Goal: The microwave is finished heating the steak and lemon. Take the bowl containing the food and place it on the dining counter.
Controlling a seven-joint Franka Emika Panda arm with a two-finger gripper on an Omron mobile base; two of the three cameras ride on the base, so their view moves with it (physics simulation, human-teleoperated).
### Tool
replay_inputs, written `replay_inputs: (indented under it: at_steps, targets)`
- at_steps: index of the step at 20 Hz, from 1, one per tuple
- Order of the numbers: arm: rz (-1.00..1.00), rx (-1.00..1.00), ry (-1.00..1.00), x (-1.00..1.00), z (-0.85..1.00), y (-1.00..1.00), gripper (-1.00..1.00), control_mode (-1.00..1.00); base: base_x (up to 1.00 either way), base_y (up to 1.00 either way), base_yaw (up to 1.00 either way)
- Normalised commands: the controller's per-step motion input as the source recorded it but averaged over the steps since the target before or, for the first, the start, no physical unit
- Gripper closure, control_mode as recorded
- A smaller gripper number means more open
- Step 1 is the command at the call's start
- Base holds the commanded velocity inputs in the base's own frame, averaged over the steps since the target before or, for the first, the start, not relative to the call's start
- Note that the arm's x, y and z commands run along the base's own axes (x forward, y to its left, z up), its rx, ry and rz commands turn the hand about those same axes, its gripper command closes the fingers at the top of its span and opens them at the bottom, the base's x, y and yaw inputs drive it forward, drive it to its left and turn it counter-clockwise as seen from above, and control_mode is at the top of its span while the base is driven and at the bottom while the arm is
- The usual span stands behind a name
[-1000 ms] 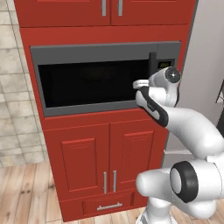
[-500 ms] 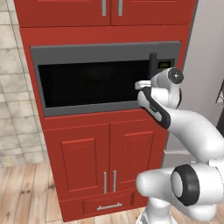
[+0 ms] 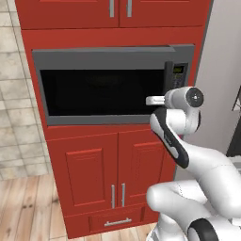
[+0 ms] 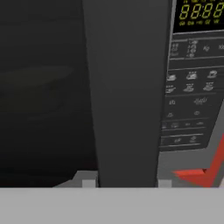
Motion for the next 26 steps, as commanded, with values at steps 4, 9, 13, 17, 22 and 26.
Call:
replay_inputs:
  at_steps: [4,9,13,17,22,26]
  targets:
    - [-0.05,-0.05,-0.05,-0.77,0.44,0.65,1.0,-1.0,0.0,0.0,0.0]
    - [-0.09,-0.09,-0.11,-0.96,0.53,0.74,1.0,-1.0,0.0,0.0,0.0]
    - [-0.08,-0.1,-0.17,-1.0,0.57,0.67,1.0,-1.0,0.0,0.0,0.0]
    - [-0.09,-0.13,-0.13,-1.0,0.61,0.87,-1.0,-1.0,0.0,0.0,0.0]
    - [0.06,-0.02,-0.2,-0.99,0.1,0.08,-1.0,-1.0,0.0,0.0,0.0]
    - [0.06,0.0,-0.16,-1.0,-0.07,-0.36,-1.0,-1.0,0.0,0.0,0.0]
